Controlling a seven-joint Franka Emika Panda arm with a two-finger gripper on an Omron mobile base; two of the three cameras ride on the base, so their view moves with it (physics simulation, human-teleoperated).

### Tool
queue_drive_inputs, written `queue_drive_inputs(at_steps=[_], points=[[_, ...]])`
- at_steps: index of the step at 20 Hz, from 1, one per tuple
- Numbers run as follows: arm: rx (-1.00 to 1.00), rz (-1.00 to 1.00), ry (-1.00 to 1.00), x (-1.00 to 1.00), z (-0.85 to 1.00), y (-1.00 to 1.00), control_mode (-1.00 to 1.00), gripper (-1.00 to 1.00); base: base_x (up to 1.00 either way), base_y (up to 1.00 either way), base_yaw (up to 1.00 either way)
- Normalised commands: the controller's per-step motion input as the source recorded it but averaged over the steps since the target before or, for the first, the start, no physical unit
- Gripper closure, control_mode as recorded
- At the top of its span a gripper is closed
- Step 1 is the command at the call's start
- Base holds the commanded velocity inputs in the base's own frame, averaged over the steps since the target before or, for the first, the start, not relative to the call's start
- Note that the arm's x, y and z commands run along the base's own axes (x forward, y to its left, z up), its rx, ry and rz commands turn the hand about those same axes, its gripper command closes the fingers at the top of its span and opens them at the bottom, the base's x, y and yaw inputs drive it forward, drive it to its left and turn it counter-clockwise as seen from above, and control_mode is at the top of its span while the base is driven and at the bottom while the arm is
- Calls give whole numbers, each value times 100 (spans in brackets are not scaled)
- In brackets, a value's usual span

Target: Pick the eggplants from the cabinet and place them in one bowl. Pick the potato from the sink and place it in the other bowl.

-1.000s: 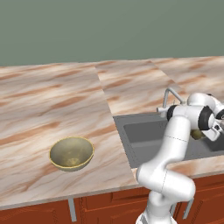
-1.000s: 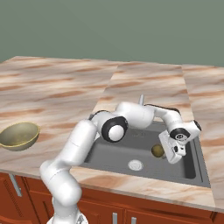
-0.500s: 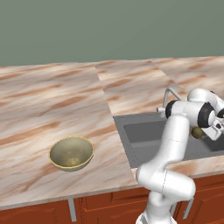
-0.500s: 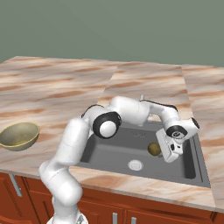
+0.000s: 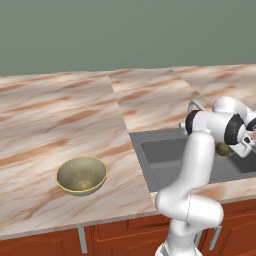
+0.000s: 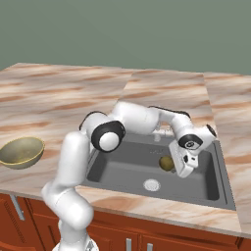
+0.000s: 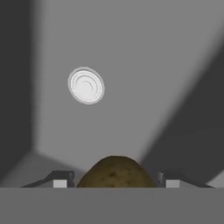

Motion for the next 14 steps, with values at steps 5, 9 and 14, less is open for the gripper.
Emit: queue_drive_inputs(at_steps=[5,9,14], points=[[-5,-4,0,-12,21,37,-100,100,0,0,0],[-2,-5,4,-6,24,37,-100,100,0,0,0],[0,-6,7,0,27,35,-100,100,0,0,0]])
